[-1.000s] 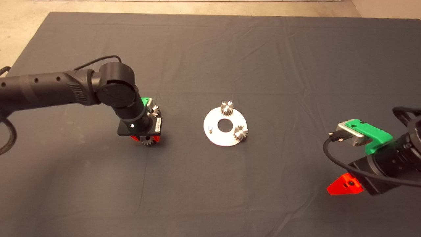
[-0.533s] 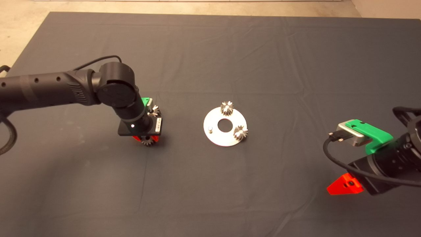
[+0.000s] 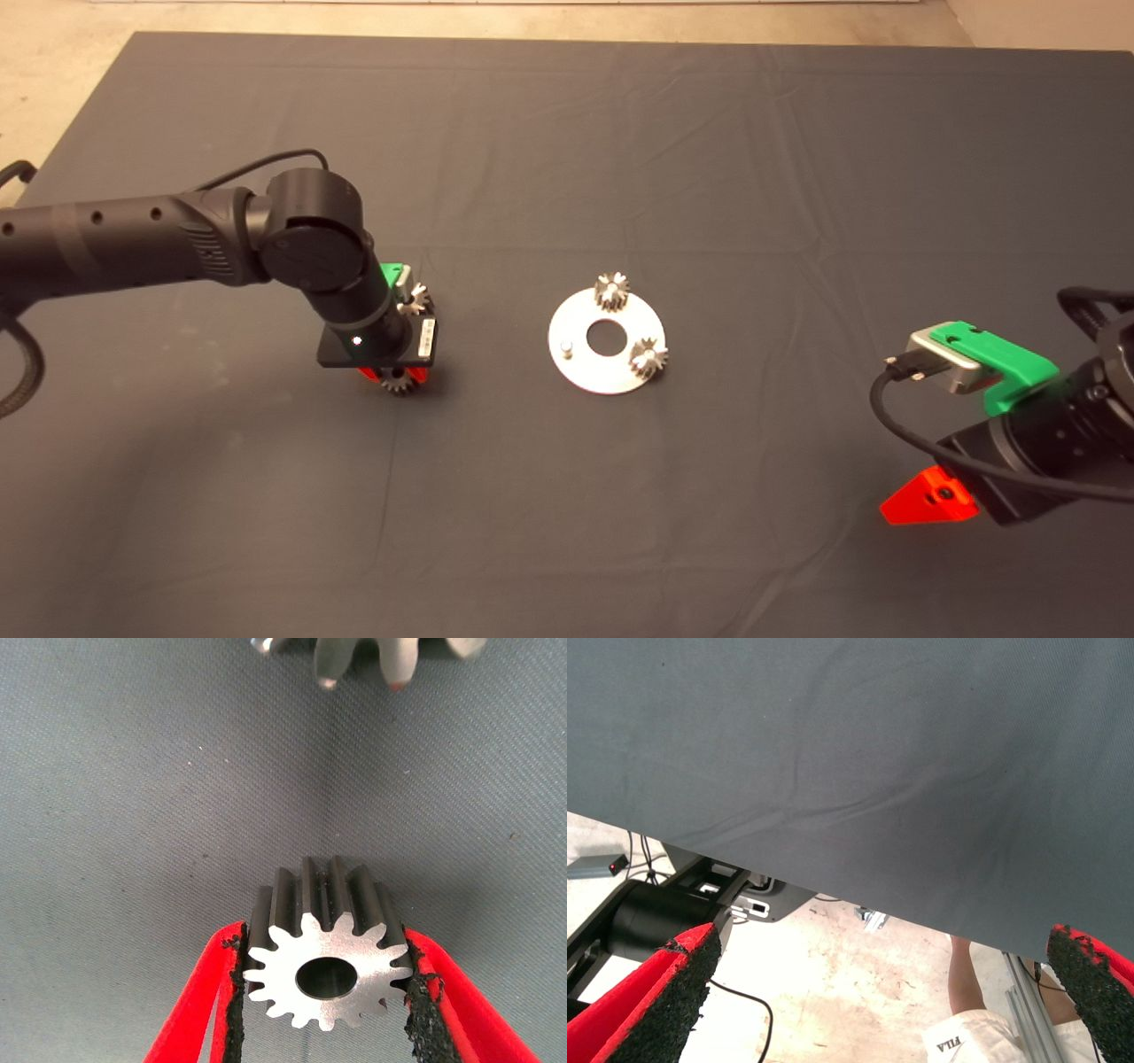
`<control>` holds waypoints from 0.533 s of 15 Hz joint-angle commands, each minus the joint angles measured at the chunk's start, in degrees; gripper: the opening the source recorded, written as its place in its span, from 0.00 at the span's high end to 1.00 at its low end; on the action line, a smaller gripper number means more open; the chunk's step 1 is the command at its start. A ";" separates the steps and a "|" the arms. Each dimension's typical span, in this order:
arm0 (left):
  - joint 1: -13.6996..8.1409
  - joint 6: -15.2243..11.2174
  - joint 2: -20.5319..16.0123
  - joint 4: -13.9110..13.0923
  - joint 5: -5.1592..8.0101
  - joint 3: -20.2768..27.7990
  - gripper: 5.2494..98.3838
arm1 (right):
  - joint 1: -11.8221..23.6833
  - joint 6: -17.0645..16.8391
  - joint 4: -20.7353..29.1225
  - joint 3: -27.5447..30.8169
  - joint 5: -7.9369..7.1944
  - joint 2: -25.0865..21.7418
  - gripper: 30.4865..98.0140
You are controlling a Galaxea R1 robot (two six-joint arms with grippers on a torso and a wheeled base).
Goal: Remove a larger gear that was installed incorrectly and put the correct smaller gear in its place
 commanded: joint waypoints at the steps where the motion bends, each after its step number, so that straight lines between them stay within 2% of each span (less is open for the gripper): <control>1: -1.08 -0.13 0.70 0.17 0.81 1.15 0.65 | 0.79 -0.38 2.04 0.13 -0.06 -0.18 0.00; 2: -1.23 0.05 1.53 0.08 0.96 1.23 0.65 | 0.79 -0.38 2.04 0.13 -0.06 -0.09 0.00; 5: -4.73 0.23 4.79 -0.67 1.74 1.31 0.65 | 0.79 -0.38 2.04 0.13 -0.06 -0.18 0.00; 7: -7.40 0.23 7.21 -2.47 3.45 1.31 0.65 | 0.79 -0.38 2.04 0.13 -0.06 -0.26 0.00; 8: -8.68 0.29 8.40 -3.06 4.87 1.58 0.65 | 0.79 -0.38 2.04 0.13 -0.06 -0.26 0.00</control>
